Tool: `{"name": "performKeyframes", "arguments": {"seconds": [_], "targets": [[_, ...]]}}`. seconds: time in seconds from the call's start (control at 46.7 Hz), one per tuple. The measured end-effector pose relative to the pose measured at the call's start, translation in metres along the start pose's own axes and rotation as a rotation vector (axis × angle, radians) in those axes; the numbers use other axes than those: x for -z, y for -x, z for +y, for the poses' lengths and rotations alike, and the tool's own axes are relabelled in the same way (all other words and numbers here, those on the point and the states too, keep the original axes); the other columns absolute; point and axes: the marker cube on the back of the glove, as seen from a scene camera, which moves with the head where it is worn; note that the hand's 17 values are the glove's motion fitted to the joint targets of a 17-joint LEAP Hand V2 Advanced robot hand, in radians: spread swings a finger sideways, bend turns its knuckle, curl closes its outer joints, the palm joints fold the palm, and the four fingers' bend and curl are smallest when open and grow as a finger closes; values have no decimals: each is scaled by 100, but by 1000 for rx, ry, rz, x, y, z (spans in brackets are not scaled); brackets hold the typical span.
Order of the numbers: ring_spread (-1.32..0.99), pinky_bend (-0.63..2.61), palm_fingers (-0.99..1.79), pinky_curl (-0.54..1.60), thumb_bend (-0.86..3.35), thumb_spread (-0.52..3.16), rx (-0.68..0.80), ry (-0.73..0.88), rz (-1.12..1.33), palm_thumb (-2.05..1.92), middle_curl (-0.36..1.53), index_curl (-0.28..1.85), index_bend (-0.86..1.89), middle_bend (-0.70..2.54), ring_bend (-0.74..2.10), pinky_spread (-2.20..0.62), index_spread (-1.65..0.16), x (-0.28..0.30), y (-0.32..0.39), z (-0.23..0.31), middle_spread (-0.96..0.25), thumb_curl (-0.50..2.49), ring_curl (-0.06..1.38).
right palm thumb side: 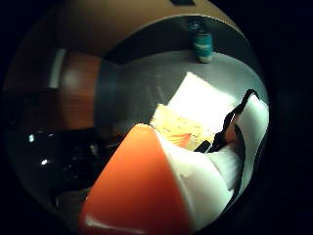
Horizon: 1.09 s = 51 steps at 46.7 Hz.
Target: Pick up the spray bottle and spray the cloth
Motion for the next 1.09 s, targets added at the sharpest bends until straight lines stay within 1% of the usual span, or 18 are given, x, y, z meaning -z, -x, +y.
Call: {"name": "performKeyframes", "arguments": {"seconds": [0.043,0.171,0.3,0.429,0.493,0.579,0.707,0.814,0.836,0.9,0.922,0.943,1.007,1.029,1.093], "targets": [[-18,27,139,37,-4,10,85,-23,-202,94,50,52,49,62,62,-19,-15,-1,19,1,-11,77,45],[-18,27,139,37,-4,10,182,-97,-531,94,50,52,49,62,62,-18,-15,-8,59,2,-11,77,45],[-18,27,139,37,-4,10,263,-127,-775,94,50,52,49,62,62,-18,-15,-22,113,0,-11,77,45],[-18,27,138,37,-4,10,281,-155,-978,94,50,52,49,62,62,-18,-14,-40,165,-8,-11,77,45],[-18,28,138,37,-4,10,298,-141,-1076,94,50,52,48,62,62,-18,-14,-49,187,-9,-11,77,45],[-17,28,138,37,-4,10,299,-131,-1097,94,50,52,48,62,62,-18,-14,-68,210,-17,-11,77,45],[-17,28,138,37,-4,10,323,-40,-1109,93,49,52,48,61,62,-18,-14,-104,245,-25,-11,77,45],[-17,28,138,37,-4,11,310,-19,-1101,93,49,52,47,61,61,-18,-14,-136,273,-35,-11,77,45],[-17,28,138,37,-4,11,300,-27,-1099,93,49,52,47,61,61,-18,-14,-141,274,-38,-11,77,45],[-17,28,138,37,-4,12,204,-148,-1087,93,49,52,47,60,61,-18,-14,-157,281,-62,-11,77,45],[-17,28,138,37,-4,12,191,-163,-1081,93,49,52,48,61,61,-18,-14,-164,286,-66,-11,77,45],[-17,27,137,37,-3,13,204,-140,-1073,93,49,52,48,60,61,-18,-14,-172,292,-64,-11,77,45],[-17,28,137,37,-3,14,298,20,-1017,93,49,52,47,60,61,-18,-14,-197,300,-45,-10,77,45],[-17,27,137,37,-3,14,311,51,-999,93,49,52,47,60,61,-18,-14,-204,302,-42,-10,77,45],[-17,27,137,37,-3,15,314,78,-982,94,49,52,46,60,61,-18,-14,-217,306,-43,-10,77,45]]}}
